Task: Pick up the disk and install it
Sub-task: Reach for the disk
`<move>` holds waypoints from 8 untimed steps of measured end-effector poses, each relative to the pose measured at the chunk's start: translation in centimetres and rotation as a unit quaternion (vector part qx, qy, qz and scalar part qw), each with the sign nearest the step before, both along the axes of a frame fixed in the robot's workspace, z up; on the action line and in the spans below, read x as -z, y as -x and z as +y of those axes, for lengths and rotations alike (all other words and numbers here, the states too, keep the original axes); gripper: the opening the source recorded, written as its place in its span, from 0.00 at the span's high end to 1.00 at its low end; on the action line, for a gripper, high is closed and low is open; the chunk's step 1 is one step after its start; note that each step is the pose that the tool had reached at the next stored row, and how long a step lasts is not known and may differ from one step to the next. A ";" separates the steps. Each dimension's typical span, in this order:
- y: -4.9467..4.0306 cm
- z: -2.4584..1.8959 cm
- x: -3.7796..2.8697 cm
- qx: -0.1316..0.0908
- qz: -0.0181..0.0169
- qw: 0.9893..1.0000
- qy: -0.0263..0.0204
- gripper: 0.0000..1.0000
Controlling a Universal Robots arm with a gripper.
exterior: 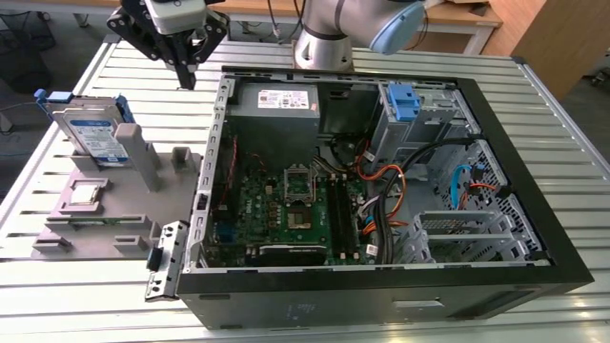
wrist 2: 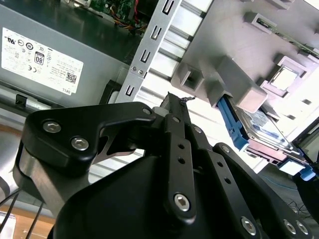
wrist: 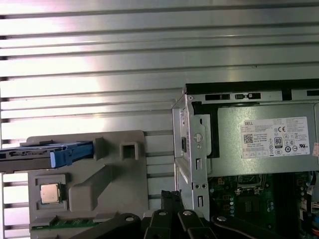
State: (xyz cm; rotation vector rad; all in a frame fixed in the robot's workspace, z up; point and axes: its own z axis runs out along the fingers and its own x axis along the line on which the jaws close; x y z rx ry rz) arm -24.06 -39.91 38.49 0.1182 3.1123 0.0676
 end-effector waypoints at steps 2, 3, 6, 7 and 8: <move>-0.01 -0.01 0.00 0.000 0.000 1.000 0.000 0.89; 0.00 -0.01 0.01 0.000 0.000 1.000 0.000 0.89; 0.49 -0.01 0.06 0.000 0.000 1.000 0.000 0.89; 0.80 -0.01 0.10 0.000 0.000 1.000 0.000 0.89; 1.10 -0.01 0.13 0.000 0.000 1.000 0.000 0.89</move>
